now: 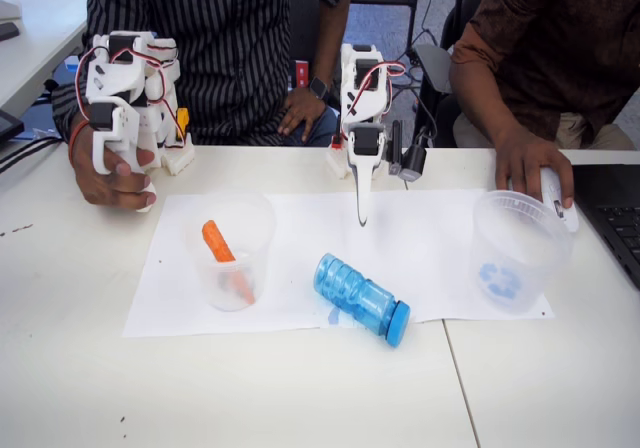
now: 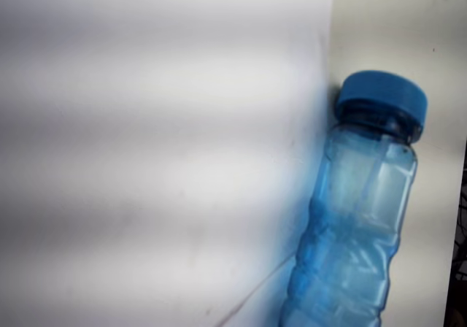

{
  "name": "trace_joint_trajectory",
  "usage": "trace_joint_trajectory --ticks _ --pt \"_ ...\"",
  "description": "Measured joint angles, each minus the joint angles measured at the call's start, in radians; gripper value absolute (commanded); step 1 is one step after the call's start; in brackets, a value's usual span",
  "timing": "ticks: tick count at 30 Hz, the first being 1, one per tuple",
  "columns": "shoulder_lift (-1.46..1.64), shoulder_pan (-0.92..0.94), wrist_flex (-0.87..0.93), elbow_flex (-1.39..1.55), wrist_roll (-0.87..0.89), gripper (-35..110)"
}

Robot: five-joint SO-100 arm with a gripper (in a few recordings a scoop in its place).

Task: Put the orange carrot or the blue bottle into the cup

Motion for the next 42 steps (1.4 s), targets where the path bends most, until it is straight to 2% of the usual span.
trace_joint_trajectory --ticks 4,21,35,42 --pt "0.0 0.002 0.055 -0.054 0.0 8" --pt "-0.003 0.028 0.086 -0.153 0.0 9" --pt "-0.529 0.069 0.112 -0.624 0.0 27" --pt "-0.707 0.067 0.112 -0.767 0.04 43"
